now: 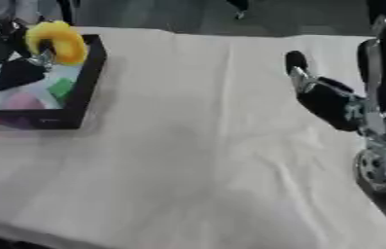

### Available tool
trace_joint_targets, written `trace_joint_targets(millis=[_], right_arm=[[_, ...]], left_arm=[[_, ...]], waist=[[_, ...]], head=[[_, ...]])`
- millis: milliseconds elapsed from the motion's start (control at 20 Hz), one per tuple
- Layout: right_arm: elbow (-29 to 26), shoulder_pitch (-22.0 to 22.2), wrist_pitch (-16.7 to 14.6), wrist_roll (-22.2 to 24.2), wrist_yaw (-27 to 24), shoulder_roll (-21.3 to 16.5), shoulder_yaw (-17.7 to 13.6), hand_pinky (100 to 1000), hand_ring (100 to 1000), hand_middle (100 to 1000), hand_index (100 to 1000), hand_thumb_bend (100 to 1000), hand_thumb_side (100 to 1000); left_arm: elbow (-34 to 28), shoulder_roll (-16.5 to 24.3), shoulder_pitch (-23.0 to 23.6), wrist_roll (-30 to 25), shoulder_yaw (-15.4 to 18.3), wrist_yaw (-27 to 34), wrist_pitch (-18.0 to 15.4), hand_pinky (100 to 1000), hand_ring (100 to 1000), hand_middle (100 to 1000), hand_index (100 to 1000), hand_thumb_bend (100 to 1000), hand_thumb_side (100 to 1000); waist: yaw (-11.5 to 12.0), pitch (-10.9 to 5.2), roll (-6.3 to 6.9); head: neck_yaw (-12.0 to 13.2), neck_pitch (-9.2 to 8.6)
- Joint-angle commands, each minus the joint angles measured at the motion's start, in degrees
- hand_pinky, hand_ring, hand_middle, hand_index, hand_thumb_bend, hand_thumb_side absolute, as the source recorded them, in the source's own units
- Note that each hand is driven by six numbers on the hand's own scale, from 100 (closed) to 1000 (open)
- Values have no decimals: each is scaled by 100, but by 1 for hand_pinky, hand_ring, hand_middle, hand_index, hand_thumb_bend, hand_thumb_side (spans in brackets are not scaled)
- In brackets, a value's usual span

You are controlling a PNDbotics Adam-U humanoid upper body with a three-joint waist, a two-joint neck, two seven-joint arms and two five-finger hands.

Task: Pick up the objects with one hand, pass them to the other hand, and then place them into the box on the other side of the table.

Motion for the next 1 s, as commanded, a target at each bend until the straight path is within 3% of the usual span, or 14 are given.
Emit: trace_joint_targets(millis=[50, 700, 1000], right_arm=[[-85, -27, 14, -148, 1, -136, -136, 834, 854, 831, 826, 493, 239], [-85, 37, 16, -332, -2, -166, -241, 833, 853, 830, 826, 485, 233], [-85, 60, -10, -394, 7, -175, -286, 832, 853, 830, 826, 482, 228]], left_arm=[[238, 117, -59, 1431, 188, 26, 1281, 941, 546, 347, 364, 100, 280], [939, 12, -103, 1651, 331, 35, 1186, 935, 564, 390, 412, 100, 275], [1187, -7, -69, 1546, 302, -303, 1322, 1000, 772, 648, 703, 100, 163]], waist=[[-12, -3, -75], [-21, 42, -81], [-24, 29, -74]], head=[[35, -56], [181, -50], [178, -60]])
